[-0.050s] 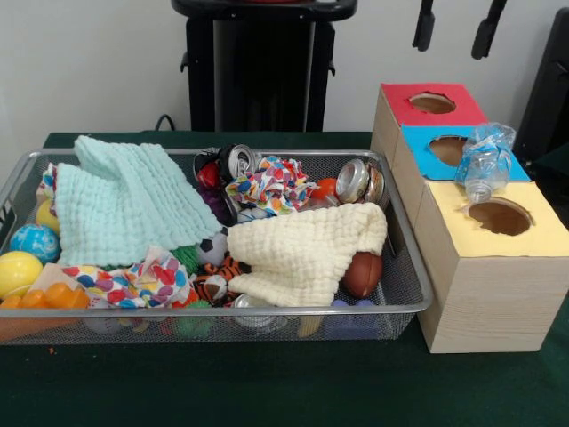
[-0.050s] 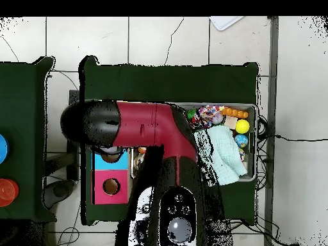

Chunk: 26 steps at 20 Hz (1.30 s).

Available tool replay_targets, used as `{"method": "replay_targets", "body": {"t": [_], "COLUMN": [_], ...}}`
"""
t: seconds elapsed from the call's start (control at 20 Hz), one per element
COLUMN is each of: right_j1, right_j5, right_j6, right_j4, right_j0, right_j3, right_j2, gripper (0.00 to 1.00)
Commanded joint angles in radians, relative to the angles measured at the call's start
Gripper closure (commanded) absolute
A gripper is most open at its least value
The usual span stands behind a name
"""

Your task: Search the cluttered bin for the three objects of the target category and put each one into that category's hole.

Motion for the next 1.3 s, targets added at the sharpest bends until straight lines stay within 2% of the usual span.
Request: {"method": "replay_targets", "body": {"t": [0.05, 0.45, 0.7, 0.75, 0.8, 1.05, 1.3], "right_j1": [0.133, 0.194, 0.224, 0.224, 0.224, 0.242, 0.264], "right_j5": [0.044, 0.047, -0.052, -0.042, -0.062, -0.059, -0.11], "right_j6": [0.021, 0.076, 0.141, 0.141, 0.152, 0.217, 0.282], "right_j4": [-0.081, -0.047, -0.026, -0.018, -0.019, -0.002, 0.02], "right_j0": [-0.02, -0.016, 0.002, 0.004, 0.013, 0.033, 0.064], "right_j3": [-0.337, -0.387, -0.291, -0.279, -0.267, -0.258, -0.179], "right_j2": [0.072, 0.066, 0.055, 0.058, 0.05, 0.035, 0.016], "gripper": [0.0, 0.0, 0.0, 0.0, 1.0, 1.0, 1.0]}}
